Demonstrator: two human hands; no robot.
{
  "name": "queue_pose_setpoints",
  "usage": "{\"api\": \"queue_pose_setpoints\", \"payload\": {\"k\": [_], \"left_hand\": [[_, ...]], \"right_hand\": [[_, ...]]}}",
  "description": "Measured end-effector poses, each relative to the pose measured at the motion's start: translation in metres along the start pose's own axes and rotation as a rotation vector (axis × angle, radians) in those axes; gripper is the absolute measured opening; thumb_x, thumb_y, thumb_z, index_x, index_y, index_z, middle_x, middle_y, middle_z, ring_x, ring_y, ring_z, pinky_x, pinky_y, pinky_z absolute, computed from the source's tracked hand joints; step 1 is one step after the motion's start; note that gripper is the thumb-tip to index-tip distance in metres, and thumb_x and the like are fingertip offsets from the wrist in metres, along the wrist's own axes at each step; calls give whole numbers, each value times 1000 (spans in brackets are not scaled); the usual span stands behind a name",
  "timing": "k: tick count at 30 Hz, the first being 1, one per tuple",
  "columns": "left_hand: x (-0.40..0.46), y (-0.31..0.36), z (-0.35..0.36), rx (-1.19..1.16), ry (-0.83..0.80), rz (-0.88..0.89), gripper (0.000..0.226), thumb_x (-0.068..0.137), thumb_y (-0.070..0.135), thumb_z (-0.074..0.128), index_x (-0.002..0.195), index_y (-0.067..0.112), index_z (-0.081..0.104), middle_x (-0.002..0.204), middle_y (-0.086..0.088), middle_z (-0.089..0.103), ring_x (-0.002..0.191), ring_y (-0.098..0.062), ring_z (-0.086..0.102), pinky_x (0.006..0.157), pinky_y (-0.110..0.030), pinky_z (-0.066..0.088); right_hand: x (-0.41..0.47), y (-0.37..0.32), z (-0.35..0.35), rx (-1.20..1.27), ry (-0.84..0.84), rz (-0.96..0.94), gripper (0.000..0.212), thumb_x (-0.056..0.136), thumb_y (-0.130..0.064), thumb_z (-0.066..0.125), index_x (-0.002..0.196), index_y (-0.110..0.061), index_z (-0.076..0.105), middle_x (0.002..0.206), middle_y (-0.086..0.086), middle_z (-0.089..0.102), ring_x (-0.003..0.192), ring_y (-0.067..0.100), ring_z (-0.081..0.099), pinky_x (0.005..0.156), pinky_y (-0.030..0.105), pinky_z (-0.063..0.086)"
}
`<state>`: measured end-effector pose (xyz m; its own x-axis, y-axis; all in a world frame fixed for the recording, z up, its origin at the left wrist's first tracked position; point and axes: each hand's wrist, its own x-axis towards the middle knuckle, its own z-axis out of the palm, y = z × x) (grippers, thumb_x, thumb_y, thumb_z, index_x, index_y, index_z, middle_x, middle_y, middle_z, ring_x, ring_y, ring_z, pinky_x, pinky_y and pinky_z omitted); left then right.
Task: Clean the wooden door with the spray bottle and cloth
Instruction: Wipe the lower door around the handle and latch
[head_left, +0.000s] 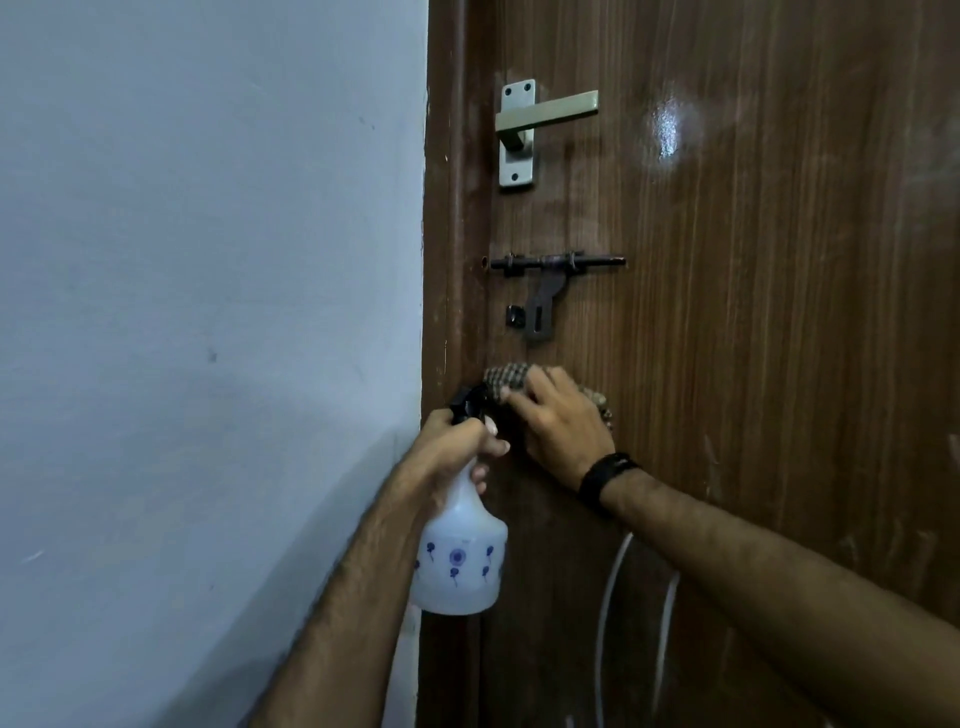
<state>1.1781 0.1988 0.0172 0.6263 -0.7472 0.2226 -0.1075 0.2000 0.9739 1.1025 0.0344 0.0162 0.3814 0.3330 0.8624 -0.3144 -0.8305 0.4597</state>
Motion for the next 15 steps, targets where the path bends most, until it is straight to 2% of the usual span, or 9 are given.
{"api": "queue_pose_setpoints", "payload": {"k": [2, 4, 7, 8, 12, 13, 15], "left_hand": [[0, -2, -3, 24, 15, -23, 45, 85, -5, 61, 129, 0, 54, 74, -6, 59, 42, -10, 45, 43, -25, 41], [-2, -3, -7, 32, 8, -41, 49, 84, -4, 61, 132, 1, 52, 80, -10, 60, 42, -10, 45, 44, -26, 42], [-10, -4, -13, 57, -42, -29, 16, 86, -5, 58, 99, 5, 59, 77, -8, 57, 44, -10, 42, 46, -28, 40], [-12, -6, -14, 66, -52, -31, 14, 87, -5, 58, 95, 7, 59, 74, -7, 56, 44, -10, 42, 46, -28, 40], [-14, -19, -16, 158, -159, -84, 18, 87, -7, 60, 94, 9, 56, 72, -5, 56, 42, -10, 41, 45, -26, 40], [-15, -24, -17, 185, -200, -106, 18, 87, -7, 60, 92, 10, 56, 70, -5, 54, 42, -10, 40, 45, -25, 40], [-17, -34, -18, 209, -271, -153, 19, 87, -7, 60, 89, 12, 56, 70, -6, 52, 42, -10, 38, 45, -25, 39]], "right_hand": [[-26, -9, 2, 23, -84, -60, 48, 68, -7, 83, 114, -10, 69, 109, 10, 47, 93, 24, 44, 67, 36, 52], [-45, -15, 0, 40, -162, -99, 48, 68, -12, 85, 113, -13, 70, 109, 9, 48, 93, 23, 44, 67, 35, 53], [-48, -16, -8, 28, -220, -149, 41, 68, -17, 85, 107, -16, 71, 105, 7, 48, 88, 19, 41, 60, 31, 49], [-42, -14, -10, 17, -209, -134, 41, 69, -17, 84, 107, -16, 70, 105, 8, 49, 87, 19, 42, 59, 31, 47], [12, 10, -25, 3, -54, 184, 36, 76, -7, 81, 107, -11, 63, 107, 16, 53, 86, 28, 52, 60, 37, 50], [23, 16, -30, -9, -55, 204, 33, 77, -6, 80, 104, -10, 63, 106, 16, 53, 86, 29, 52, 59, 37, 50], [27, 24, -36, -40, -98, 128, 27, 78, -4, 77, 101, -9, 65, 103, 15, 54, 86, 29, 50, 58, 32, 42]]}}
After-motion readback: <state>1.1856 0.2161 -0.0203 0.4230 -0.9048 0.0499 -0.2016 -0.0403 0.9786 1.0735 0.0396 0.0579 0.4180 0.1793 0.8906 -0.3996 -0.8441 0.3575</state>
